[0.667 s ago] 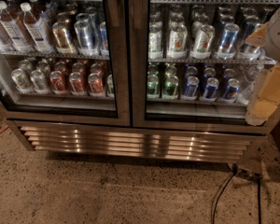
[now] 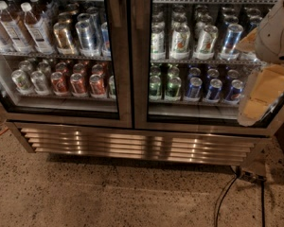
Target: Open left fridge door
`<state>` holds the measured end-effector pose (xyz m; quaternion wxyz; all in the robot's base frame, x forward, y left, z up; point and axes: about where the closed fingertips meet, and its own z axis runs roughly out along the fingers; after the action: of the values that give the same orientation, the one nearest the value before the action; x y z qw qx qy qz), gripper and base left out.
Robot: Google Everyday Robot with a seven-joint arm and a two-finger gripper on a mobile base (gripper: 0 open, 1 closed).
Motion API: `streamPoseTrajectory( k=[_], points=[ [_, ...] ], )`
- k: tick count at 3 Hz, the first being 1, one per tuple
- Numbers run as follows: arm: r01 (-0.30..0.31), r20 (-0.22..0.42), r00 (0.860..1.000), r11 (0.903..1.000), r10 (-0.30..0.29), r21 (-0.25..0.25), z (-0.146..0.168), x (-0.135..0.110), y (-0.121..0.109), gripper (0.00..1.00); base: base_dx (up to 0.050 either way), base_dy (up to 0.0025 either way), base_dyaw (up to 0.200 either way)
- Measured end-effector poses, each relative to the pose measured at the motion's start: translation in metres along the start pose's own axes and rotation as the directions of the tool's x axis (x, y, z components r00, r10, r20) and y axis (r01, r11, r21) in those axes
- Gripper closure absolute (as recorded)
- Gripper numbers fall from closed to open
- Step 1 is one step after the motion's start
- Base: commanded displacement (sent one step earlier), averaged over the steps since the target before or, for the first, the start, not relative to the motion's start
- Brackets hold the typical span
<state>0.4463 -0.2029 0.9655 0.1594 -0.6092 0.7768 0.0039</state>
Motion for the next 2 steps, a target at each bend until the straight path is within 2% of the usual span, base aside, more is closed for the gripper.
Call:
streamPoseTrajectory(
  k=[1, 2],
  points=[
    [0.042, 0.149, 0.989, 0.9932, -0.025, -0.109, 0.026, -0.02, -0.004, 0.0, 0.0, 0.0, 0.0],
    [0.061, 0.369, 0.93, 0.9826, 0.008, -0.175, 0.046, -0.034, -0.008, 0.0, 0.0, 0.0, 0.0]
  ],
)
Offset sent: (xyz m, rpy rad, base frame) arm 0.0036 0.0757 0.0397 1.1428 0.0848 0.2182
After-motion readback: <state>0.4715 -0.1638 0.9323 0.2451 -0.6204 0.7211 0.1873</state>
